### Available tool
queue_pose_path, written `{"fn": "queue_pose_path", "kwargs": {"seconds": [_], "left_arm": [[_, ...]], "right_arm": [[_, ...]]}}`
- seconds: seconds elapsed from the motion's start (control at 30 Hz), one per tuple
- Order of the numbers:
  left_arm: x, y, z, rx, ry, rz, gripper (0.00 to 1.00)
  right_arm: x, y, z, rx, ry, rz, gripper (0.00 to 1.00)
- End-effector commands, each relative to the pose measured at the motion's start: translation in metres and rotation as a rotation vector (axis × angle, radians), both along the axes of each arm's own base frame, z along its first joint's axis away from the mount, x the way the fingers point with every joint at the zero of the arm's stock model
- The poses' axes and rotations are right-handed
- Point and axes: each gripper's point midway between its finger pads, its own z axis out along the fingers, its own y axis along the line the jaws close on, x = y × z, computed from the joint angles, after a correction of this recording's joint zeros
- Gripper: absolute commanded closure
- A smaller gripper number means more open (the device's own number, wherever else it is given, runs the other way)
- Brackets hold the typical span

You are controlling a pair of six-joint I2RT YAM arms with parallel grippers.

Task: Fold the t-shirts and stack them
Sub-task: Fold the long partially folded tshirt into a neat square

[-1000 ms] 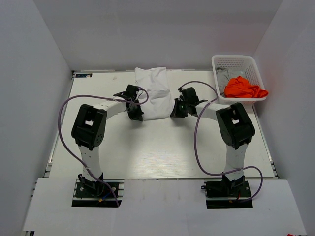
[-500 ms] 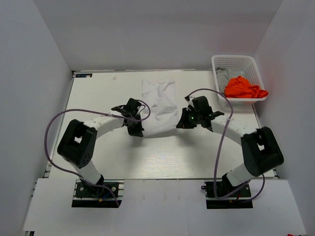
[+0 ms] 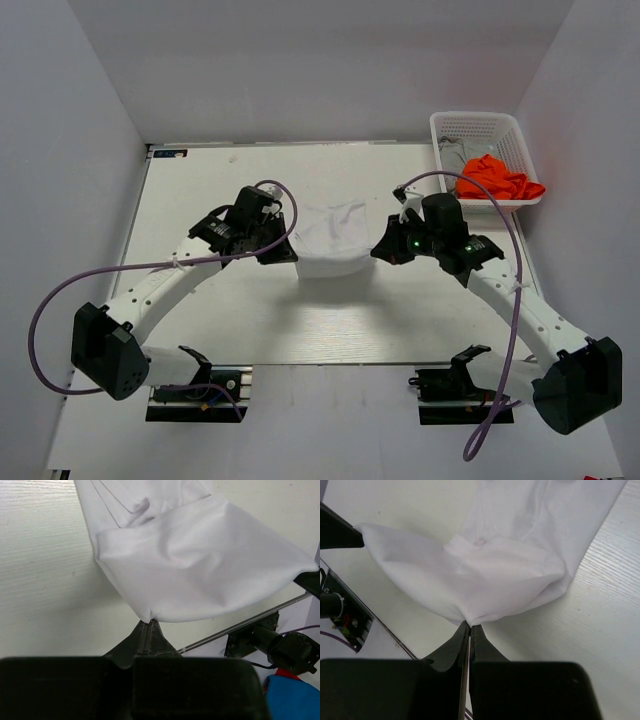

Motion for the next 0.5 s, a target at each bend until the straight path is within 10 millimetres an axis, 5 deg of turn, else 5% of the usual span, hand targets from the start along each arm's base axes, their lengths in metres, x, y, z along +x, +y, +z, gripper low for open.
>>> {"fn": "queue_pose_path", "kwargs": {"seconds": [0.0,0.33,0.47], "left_arm": [[0.005,0.001,0.019,0.003,-0.035,0.023,1.0],[0.058,-0.005,0.062,0.015,-0.214,0.103,1.0],[0.085,0.001,0.06,0.062,-0.237,0.16,1.0]], "right_arm": [[0.013,-0.006,0.022,-0.015,-0.056,-0.045,1.0],[0.064,-0.011,0.043,0.008,-0.12,-0.179,1.0],[0.084,-0.01,0.048,0.015,-0.121,-0.196,1.0]]}}
